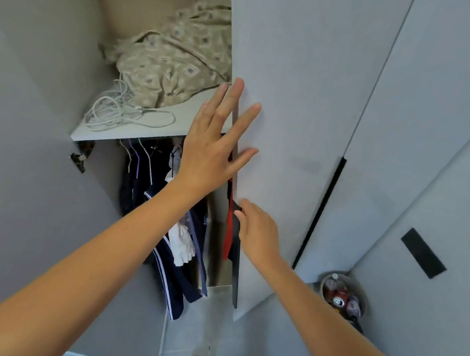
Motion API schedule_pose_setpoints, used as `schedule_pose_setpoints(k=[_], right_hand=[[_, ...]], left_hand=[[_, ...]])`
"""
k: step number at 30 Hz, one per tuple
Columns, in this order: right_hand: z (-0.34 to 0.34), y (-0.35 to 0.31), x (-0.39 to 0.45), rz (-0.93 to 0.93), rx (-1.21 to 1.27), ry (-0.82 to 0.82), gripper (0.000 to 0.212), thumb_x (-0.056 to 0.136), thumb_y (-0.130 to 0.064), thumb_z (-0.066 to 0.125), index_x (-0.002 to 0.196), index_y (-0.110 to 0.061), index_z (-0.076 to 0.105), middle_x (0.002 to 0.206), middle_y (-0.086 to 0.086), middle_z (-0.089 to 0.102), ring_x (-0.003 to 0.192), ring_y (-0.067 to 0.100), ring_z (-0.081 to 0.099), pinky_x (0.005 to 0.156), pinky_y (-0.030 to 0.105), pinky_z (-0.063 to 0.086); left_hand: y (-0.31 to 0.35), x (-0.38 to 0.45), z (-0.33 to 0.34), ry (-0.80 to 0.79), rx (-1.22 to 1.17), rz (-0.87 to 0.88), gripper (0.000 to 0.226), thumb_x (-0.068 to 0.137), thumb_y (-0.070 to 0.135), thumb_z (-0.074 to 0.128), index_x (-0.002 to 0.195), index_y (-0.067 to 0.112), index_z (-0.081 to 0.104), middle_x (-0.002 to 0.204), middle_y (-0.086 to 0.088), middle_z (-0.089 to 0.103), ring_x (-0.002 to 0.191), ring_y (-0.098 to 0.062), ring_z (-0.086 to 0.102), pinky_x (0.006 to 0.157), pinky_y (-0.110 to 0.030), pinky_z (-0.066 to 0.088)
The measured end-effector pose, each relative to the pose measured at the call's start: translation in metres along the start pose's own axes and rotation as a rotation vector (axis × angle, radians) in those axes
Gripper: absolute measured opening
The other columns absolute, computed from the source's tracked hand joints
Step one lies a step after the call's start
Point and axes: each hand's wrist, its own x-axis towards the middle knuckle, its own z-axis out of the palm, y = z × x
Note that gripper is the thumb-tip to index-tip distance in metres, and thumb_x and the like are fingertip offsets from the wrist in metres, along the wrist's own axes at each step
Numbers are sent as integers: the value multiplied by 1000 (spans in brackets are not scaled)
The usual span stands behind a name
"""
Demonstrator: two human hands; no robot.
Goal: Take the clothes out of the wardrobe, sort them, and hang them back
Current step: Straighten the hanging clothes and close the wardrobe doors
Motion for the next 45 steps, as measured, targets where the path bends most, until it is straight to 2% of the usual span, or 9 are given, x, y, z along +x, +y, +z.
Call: schedule_pose_setpoints(k=[4, 8, 17, 28, 31, 35, 39, 42, 45], right_hand=[[25, -12, 45, 16, -78, -54, 16, 111, -29, 46, 105, -18, 55, 77, -8, 47, 64, 18, 46, 62, 32, 38], [40, -21, 82, 51, -145, -106, 19, 112, -31, 42, 94, -23, 40, 67, -9, 39, 56, 14, 38, 55, 27, 30], [79, -25, 147, 132, -185, -27, 21, 111, -28, 43, 93, -17, 45, 67, 1, 52, 61, 29, 53, 58, 40, 47], [90, -16, 161, 98, -181, 8, 19, 111, -29, 44, 96, -17, 47, 68, 3, 55, 60, 30, 54, 57, 39, 48], [88, -9, 161, 82, -163, -17, 22, 111, -34, 41, 102, -18, 52, 73, 1, 56, 65, 28, 56, 60, 38, 48], [91, 9, 150, 101, -41, -91, 28, 111, -35, 42, 94, -19, 56, 78, 0, 62, 71, 24, 60, 67, 40, 53], [96, 24, 125, 105, 161, -117, 15, 108, -27, 48, 112, -20, 60, 101, 0, 67, 92, 21, 65, 79, 41, 56], [106, 28, 100, 108, 269, -145, 25, 105, -25, 53, 129, -21, 54, 117, -3, 62, 107, 17, 60, 86, 38, 54], [121, 28, 70, 79, 296, -240, 31, 104, -26, 55, 134, -22, 52, 122, -6, 60, 112, 15, 58, 88, 39, 55]], left_hand=[[-49, 5, 15, -21, 12, -4, 63, 100, 45, 70, 152, 14, 54, 162, -26, 35, 154, -42, 31, 114, -56, 41], [-90, 10, 37, -17, 2, -6, 62, 101, 47, 68, 152, 16, 53, 163, -25, 36, 154, -40, 32, 116, -57, 40], [-149, 21, 77, -45, 3, -28, 68, 100, 47, 69, 158, 22, 45, 168, -17, 29, 158, -34, 24, 117, -57, 38], [-154, 19, 94, -67, 34, -101, 66, 102, 45, 64, 160, 23, 41, 169, -16, 29, 158, -31, 25, 121, -54, 35], [-147, 19, 88, -91, 46, -125, 66, 102, 42, 65, 160, 22, 42, 169, -17, 28, 159, -33, 24, 120, -54, 36], [-132, 15, 72, -157, 145, -163, 71, 99, 37, 67, 162, 21, 38, 171, -16, 24, 160, -33, 20, 119, -54, 36], [-121, -16, 48, -221, 225, -243, 67, 101, 36, 65, 160, 18, 40, 171, -13, 27, 159, -33, 23, 121, -49, 34], [-108, -61, 23, -282, 295, -374, 64, 103, 38, 61, 161, 22, 39, 171, -7, 27, 158, -29, 25, 121, -44, 35], [-90, -112, -2, -380, 356, -518, 65, 105, 45, 56, 163, 27, 33, 171, 1, 27, 157, -26, 26, 115, -43, 38]])
